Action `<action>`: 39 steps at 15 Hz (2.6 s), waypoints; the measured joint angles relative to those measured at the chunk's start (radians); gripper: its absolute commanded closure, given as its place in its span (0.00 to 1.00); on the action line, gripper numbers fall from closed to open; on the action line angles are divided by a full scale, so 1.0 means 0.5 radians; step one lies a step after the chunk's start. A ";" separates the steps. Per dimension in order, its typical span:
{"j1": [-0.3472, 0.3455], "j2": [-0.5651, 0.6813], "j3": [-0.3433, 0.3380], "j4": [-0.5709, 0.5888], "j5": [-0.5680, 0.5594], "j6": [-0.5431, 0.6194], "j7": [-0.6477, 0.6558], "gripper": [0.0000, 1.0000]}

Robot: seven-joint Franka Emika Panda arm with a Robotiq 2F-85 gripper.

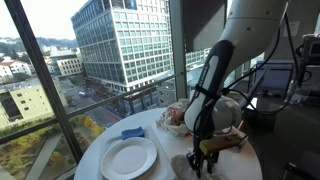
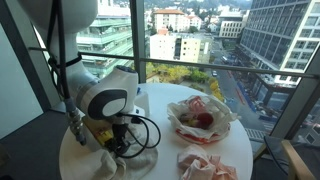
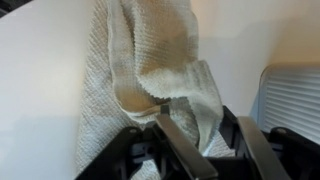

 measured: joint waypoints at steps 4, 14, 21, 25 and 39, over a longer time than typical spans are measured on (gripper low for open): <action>0.164 0.001 -0.131 -0.003 -0.122 0.000 0.156 0.77; 0.106 -0.058 0.029 -0.003 -0.018 -0.061 0.144 0.99; -0.188 -0.012 0.401 -0.001 0.402 -0.145 -0.316 0.72; -0.146 0.105 0.394 0.002 0.386 -0.097 -0.340 0.45; 0.603 0.036 -0.314 -0.121 -0.462 0.008 0.341 0.01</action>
